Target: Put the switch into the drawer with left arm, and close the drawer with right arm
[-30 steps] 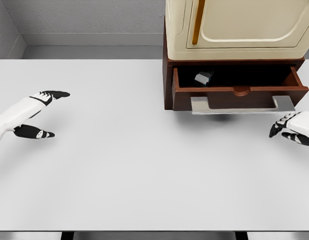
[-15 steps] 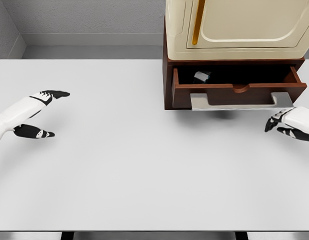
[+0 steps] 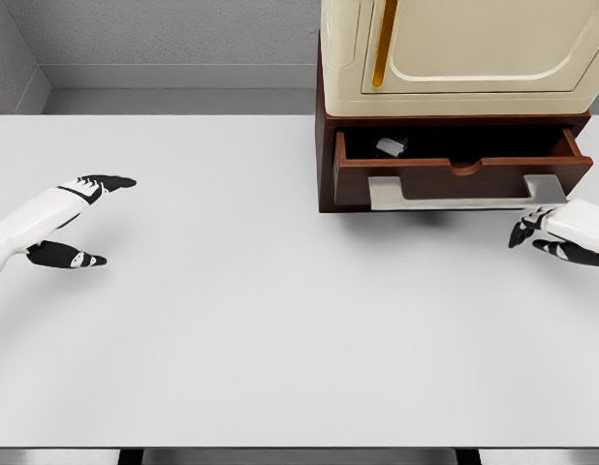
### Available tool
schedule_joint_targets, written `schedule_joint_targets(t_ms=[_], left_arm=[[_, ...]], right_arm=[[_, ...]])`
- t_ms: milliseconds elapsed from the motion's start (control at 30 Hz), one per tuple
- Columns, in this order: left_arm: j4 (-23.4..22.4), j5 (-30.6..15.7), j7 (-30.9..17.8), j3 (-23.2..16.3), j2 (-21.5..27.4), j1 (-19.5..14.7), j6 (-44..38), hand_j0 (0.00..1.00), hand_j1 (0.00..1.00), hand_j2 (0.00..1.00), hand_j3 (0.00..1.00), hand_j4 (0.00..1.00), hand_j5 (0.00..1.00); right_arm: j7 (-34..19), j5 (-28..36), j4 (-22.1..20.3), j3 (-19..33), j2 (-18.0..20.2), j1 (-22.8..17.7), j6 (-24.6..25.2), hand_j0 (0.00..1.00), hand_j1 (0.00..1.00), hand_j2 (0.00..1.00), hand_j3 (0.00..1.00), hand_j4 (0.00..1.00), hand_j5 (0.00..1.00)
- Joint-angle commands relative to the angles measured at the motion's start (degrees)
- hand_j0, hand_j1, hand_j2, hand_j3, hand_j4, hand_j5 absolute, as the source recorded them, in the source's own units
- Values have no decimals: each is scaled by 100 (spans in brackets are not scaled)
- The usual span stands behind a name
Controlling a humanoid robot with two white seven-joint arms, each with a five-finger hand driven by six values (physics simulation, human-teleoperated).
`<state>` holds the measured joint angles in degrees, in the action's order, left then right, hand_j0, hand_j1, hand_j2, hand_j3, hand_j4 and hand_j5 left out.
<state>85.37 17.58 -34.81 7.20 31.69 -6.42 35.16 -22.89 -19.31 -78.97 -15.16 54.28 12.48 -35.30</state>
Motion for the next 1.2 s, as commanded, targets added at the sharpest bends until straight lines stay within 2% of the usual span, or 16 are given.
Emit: schedule_joint_targets(t_ms=[0,200,400,600,767,967,1167], left_arm=[[6,-45,1,1,3,0,-16,100,100,100,100,100,100],[6,-45,1,1,3,0,-16,100,100,100,100,100,100],[6,-45,1,1,3,0,-16,100,100,100,100,100,100],[15,-45,1,1,3,0,-16,100,100,100,100,100,100],[15,-45,1,1,3,0,-16,100,100,100,100,100,100],[6,-45,1,1,3,0,-16,100,100,100,100,100,100],[6,-45,1,1,3,0,-16,100,100,100,100,100,100]], right_arm=[[13,85,57,-22,-31,0,30,51,51,51,51,51,51],[-57,103,75,13,127,-70,30,51,51,51,51,51,51],[-40,164,4,39,698,-237,30,53,53,53,53,53,53],[-14,437,-734,66,1032,-703,30,53,53,53,53,53,53],[-22,613,-1472,66,1032,-764,30,47,47,47,47,47,47],[-31,621,-2184,74,1155,-931,30,46,46,46,46,46,46],[-66,727,-2219,303,1550,-949,30,47,47,47,47,47,47]])
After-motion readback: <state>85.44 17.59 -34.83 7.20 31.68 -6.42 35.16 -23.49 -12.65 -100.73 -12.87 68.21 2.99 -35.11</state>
